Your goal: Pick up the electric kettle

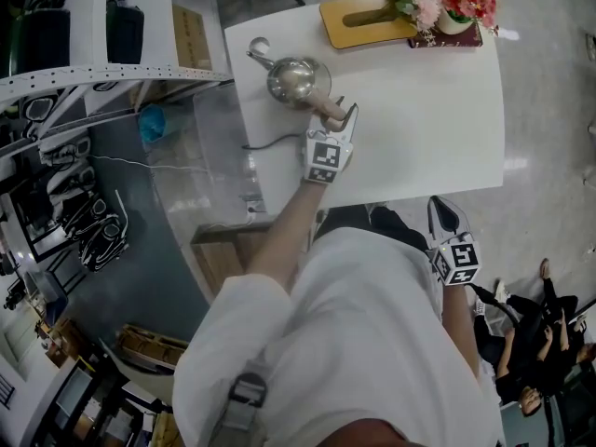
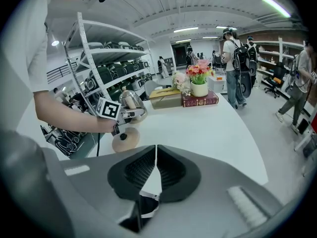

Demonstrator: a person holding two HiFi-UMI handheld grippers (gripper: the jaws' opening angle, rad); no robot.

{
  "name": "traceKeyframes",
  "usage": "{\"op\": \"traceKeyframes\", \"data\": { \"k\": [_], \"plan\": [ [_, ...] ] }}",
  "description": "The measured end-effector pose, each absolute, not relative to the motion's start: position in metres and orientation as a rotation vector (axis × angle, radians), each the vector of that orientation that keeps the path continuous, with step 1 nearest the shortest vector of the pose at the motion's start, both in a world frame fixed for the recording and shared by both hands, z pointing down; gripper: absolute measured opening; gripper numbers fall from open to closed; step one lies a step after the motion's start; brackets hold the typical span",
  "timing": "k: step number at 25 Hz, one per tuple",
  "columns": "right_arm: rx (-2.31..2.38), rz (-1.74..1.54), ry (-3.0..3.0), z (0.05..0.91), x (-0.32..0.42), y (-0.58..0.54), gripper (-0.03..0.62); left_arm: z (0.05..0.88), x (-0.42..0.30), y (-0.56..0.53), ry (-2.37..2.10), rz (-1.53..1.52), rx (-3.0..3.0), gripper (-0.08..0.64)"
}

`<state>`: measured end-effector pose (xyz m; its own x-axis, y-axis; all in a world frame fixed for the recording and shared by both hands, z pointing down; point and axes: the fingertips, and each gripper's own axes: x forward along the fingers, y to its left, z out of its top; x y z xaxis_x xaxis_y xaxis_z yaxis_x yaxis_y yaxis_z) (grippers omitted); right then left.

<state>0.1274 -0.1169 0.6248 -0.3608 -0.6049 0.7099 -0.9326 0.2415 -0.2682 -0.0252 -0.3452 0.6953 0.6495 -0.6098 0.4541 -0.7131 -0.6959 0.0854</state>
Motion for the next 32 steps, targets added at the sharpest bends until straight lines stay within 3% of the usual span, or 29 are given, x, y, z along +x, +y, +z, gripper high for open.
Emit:
{"op": "traceKeyframes", "data": {
  "k": [32],
  "plan": [
    [1.364,0.88,-2.122,0.614,0.126,-0.113,0.014,0.687,-0.043,-0.331,-1.126,0.6,2.54,0.184]
  ]
}}
